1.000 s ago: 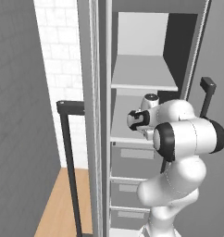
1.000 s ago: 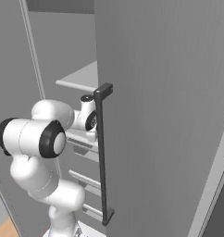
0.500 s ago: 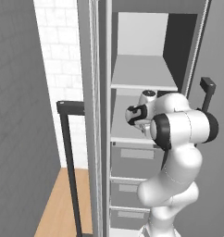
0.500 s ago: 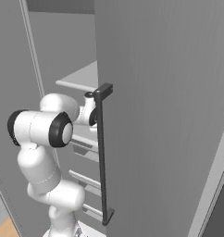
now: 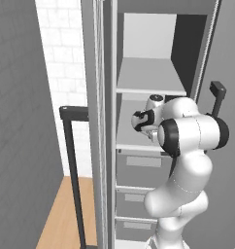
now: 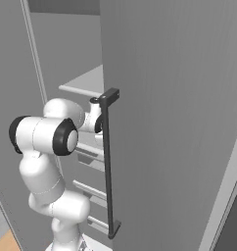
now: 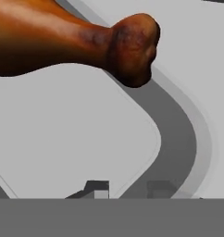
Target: Take the meat container that has the chicken drumstick and place it on the second highest rack of the freezer. Then take the vegetable container that has the onion and eggplant and place it on the highest rack of the freezer.
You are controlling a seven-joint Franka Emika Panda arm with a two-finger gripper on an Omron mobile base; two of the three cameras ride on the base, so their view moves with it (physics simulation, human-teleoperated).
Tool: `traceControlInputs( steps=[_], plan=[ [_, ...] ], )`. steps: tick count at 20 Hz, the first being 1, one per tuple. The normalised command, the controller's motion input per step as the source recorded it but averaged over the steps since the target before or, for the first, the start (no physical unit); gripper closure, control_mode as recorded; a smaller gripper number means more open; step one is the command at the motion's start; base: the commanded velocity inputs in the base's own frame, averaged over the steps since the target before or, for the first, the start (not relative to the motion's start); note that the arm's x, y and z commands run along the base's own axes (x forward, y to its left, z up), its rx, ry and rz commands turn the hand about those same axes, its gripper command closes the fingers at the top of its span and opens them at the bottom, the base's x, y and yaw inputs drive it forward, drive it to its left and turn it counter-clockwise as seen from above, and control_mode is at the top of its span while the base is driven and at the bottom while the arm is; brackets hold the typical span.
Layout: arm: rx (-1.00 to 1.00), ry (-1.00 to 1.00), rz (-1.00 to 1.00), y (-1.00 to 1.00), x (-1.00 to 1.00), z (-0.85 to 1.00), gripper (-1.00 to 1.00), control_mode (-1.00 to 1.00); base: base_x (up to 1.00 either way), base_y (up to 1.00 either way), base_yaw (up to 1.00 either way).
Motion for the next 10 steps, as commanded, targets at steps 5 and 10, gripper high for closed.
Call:
traceControlInputs(
  steps=[5,10],
  plan=[
    [0.0,0.0,0.0,0.0,0.0,0.0,-1.0,-1.0,0.0,0.0,0.0],
    [0.0,0.0,0.0,0.0,0.0,0.0,-1.0,-1.0,0.0,0.0,0.0]
  ],
)
